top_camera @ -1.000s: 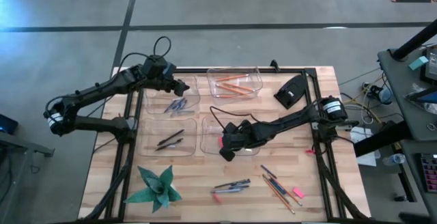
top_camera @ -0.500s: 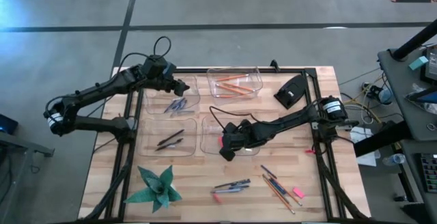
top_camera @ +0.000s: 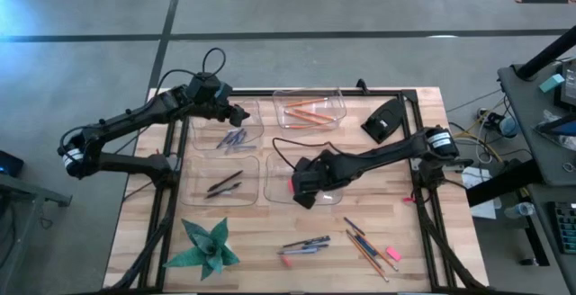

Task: Sort crayons/erasers/pens/pencils in bins
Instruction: Put the pink eraser into the bottom right transparent bin

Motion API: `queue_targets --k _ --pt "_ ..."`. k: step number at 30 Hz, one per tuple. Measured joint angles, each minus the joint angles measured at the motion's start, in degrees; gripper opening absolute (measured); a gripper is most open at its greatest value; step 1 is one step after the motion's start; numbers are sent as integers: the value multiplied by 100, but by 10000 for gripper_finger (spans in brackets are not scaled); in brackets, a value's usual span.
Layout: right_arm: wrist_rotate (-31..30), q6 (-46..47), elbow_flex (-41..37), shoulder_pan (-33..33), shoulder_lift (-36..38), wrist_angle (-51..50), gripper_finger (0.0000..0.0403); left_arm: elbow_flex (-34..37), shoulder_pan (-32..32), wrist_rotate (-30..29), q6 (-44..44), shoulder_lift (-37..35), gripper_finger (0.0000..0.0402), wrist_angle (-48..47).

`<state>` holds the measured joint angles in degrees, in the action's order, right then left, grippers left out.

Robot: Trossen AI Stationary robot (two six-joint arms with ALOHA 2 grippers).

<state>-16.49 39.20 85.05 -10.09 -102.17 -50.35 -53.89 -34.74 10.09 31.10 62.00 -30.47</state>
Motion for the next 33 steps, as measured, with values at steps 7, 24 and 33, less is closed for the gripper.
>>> queue_targets --k 7,24,33 --pt "-2 6 280 -153 549 -1405 162 0 0 2 2 0 162 1" --pt "848 2191 -1557 -1327 2327 -1688 150 0 2 6 10 2 162 1" --pt "1869 4858 -2968 -2959 2686 -379 150 0 4 13 57 0 162 1"
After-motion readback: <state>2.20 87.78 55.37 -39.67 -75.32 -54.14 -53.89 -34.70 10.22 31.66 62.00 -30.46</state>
